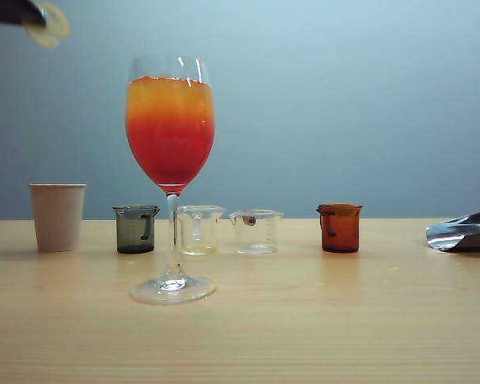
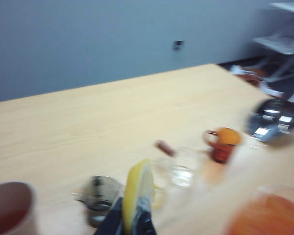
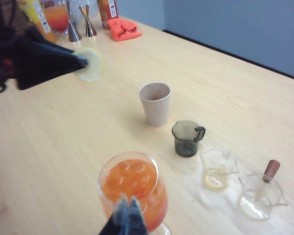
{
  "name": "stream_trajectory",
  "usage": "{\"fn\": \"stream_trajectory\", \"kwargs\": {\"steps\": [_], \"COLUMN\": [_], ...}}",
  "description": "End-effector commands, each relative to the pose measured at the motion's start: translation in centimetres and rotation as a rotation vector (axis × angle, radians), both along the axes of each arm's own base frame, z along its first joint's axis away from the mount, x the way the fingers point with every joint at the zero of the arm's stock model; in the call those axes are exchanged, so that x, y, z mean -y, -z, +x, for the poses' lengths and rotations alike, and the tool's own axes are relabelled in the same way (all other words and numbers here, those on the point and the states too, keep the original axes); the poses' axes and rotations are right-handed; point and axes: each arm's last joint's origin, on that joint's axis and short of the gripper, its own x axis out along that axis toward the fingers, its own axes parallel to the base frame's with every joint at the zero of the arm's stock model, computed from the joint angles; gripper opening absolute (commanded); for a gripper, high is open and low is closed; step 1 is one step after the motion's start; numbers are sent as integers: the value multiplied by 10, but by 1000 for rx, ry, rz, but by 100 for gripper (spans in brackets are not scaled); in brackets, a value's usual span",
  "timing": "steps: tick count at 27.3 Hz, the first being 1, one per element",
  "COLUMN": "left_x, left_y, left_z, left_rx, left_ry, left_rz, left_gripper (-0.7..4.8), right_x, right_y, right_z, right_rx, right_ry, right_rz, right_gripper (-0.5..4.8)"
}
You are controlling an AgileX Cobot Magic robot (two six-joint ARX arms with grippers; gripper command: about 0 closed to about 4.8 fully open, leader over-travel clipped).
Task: Pick up the lemon slice from the paper cup on the left and carefully insert it into the rim of the goblet.
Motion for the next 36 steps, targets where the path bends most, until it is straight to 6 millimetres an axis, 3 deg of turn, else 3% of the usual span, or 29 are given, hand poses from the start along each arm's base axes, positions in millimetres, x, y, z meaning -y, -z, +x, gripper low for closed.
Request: {"fn": "stream_trajectory", "kwargs": {"steps": [1,3,8,16,28,30,36], "left_x": [3,4,4,4,44,53,58], "left_y": [-2,-5,-23,-51,-54,-48,-48], "left_z": [-16,-33,-50,-61,-32,-16,0], "left_rx": [-43,-120,-204,-194,-307,-321,-261], "left_ry": [105,154,177,186,334,359,362], "left_rz": [-27,-42,27,50,298,309,300], "left_gripper": [-6,-6,-6,-6,-6,-6,-6], "right_x": [2,5,9,13,16,16,16], "right_y": [-9,-15,-17,-20,-18,-18,-18], "right_z": [-5,-9,-14,-21,-25,-25,-25], "right_rx": [-10,-45,-88,-95,-109,-109,-96], "right_ry": [-57,-94,-133,-182,-226,-234,-238], "right_rz": [1,-19,-46,-31,-53,-53,-60], "right_gripper": [-9,-9,-9,-9,-9,-9,-9]}}
